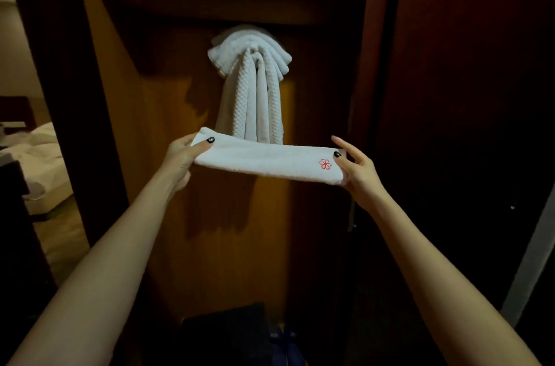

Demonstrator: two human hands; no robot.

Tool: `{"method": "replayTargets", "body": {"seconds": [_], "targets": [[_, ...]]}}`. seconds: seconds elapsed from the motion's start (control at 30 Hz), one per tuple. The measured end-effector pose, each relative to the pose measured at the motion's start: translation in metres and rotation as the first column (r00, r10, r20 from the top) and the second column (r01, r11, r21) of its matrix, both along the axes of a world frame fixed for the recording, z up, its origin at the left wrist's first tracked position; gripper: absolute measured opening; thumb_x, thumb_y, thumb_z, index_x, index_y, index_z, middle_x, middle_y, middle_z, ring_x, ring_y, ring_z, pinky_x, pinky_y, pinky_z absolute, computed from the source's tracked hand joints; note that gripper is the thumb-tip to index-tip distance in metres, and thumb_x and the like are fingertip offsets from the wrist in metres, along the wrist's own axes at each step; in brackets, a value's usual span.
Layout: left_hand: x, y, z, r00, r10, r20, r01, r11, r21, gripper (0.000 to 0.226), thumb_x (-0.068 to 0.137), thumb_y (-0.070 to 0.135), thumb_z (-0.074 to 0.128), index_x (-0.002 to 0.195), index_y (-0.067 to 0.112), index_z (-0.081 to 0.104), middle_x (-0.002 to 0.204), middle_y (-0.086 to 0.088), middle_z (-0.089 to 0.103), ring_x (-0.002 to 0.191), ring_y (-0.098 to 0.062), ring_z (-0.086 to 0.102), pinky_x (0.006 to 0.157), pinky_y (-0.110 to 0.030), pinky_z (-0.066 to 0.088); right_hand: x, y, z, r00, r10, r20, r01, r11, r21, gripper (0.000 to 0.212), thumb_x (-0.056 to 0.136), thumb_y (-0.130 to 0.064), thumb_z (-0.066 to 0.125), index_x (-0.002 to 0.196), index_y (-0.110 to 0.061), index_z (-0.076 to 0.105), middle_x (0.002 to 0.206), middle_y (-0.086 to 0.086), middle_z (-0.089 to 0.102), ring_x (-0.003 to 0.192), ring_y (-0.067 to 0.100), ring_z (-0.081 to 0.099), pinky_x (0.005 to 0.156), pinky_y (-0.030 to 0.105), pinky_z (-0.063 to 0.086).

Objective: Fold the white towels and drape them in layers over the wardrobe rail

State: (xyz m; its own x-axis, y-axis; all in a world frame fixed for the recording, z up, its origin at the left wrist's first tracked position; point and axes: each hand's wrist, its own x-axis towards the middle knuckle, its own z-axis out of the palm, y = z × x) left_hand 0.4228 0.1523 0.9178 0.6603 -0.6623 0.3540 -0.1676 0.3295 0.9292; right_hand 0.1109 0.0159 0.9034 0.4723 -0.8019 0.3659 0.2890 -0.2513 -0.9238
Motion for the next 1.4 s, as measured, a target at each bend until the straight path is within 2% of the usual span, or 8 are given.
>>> {"method": "replayTargets", "body": {"seconds": [0.27, 0.47, 0.57, 0.67, 0.9, 1.07, 1.2, 1.4], "targets": [[0.032, -0.017, 0.070, 0.997, 0.016, 0.076, -0.014, 0.999, -0.029, 0.003, 0.093, 0.017, 0.062, 0.096, 0.015, 0.061, 0.092, -0.001, 0.065, 0.076, -0.008, 0.061, 0.055, -0.014, 0.049, 0.030, -0.046, 0.092, 0.989, 0.124, -0.081, -0.135, 0.980, -0.149, 0.047, 0.093, 0.007, 0.037, 0.111, -0.021, 0.069, 0.118, 0.008, 0.065, 0.089, 0.014, 0.066, 0.068, 0.026, 0.056], [0.059, -0.055, 0.116, 0.976, 0.071, 0.207, -0.036, 0.985, -0.167, 0.018, 0.094, 0.011, 0.060, 0.105, 0.024, 0.053, 0.096, -0.006, 0.063, 0.062, -0.004, 0.063, 0.046, -0.018, 0.048, 0.073, -0.105, 0.144, 0.989, 0.144, -0.027, -0.146, 0.975, -0.169, 0.029, 0.093, 0.001, 0.048, 0.110, -0.010, 0.069, 0.110, 0.008, 0.066, 0.092, 0.015, 0.065, 0.071, 0.026, 0.057], [0.069, -0.080, 0.146, 0.955, 0.042, 0.292, 0.029, 0.972, -0.234, 0.039, 0.094, 0.008, 0.059, 0.123, 0.033, 0.053, 0.103, -0.001, 0.064, 0.079, -0.007, 0.064, 0.056, -0.017, 0.052, 0.099, -0.141, 0.171, 0.991, 0.128, 0.039, -0.119, 0.976, -0.182, 0.026, 0.092, -0.003, 0.055, 0.113, -0.011, 0.068, 0.107, 0.004, 0.065, 0.089, 0.012, 0.063, 0.072, 0.026, 0.055], [0.089, -0.109, 0.180, 0.934, 0.059, 0.353, 0.036, 0.966, -0.256, 0.032, 0.094, 0.007, 0.058, 0.118, 0.027, 0.062, 0.112, 0.003, 0.062, 0.090, -0.006, 0.065, 0.066, -0.016, 0.054, 0.125, -0.176, 0.201, 0.988, 0.119, 0.100, -0.097, 0.975, -0.198, 0.028, 0.092, -0.002, 0.053, 0.115, -0.012, 0.066, 0.106, 0.004, 0.062, 0.086, 0.012, 0.060, 0.071, 0.025, 0.053], [0.147, -0.173, 0.252, 0.893, 0.195, 0.407, -0.074, 0.953, -0.294, 0.018, 0.093, 0.006, 0.059, 0.095, 0.023, 0.066, 0.092, -0.001, 0.064, 0.071, -0.006, 0.061, 0.057, -0.016, 0.049, 0.188, -0.257, 0.261, 0.974, 0.179, 0.140, -0.129, 0.942, -0.309, 0.032, 0.091, 0.002, 0.053, 0.117, -0.012, 0.065, 0.096, 0.004, 0.068, 0.078, 0.011, 0.064, 0.065, 0.023, 0.054], [0.184, -0.217, 0.272, 0.913, 0.254, 0.320, -0.131, 0.924, -0.359, 0.015, 0.094, 0.009, 0.060, 0.107, 0.014, 0.063, 0.099, -0.005, 0.066, 0.083, -0.014, 0.064, 0.070, -0.021, 0.053, 0.237, -0.302, 0.281, 0.961, 0.214, 0.175, -0.155, 0.942, -0.297, 0.032, 0.092, 0.002, 0.054, 0.119, -0.012, 0.063, 0.099, 0.004, 0.067, 0.080, 0.010, 0.066, 0.063, 0.022, 0.055], [0.204, -0.247, 0.274, 0.943, 0.272, 0.192, -0.181, 0.902, -0.391, 0.014, 0.092, 0.008, 0.062, 0.094, 0.022, 0.064, 0.089, -0.002, 0.065, 0.075, -0.011, 0.063, 0.059, -0.017, 0.053, 0.271, -0.330, 0.292, 0.948, 0.218, 0.230, -0.163, 0.958, -0.236, 0.032, 0.092, 0.005, 0.051, 0.121, -0.004, 0.062, 0.101, 0.011, 0.067, 0.083, 0.016, 0.066, 0.066, 0.025, 0.057], [0.220, -0.284, 0.268, 0.979, 0.205, 0.019, -0.181, 0.899, -0.400, 0.018, 0.094, 0.010, 0.061, 0.110, 0.018, 0.063, 0.113, -0.008, 0.064, 0.100, -0.021, 0.062, 0.074, -0.028, 0.053, 0.301, -0.358, 0.271, 0.928, 0.238, 0.288, -0.215, 0.970, -0.111, 0.019, 0.097, -0.005, 0.052, 0.109, -0.010, 0.065, 0.102, 0.006, 0.067, 0.090, 0.016, 0.065, 0.071, 0.028, 0.053]]}}
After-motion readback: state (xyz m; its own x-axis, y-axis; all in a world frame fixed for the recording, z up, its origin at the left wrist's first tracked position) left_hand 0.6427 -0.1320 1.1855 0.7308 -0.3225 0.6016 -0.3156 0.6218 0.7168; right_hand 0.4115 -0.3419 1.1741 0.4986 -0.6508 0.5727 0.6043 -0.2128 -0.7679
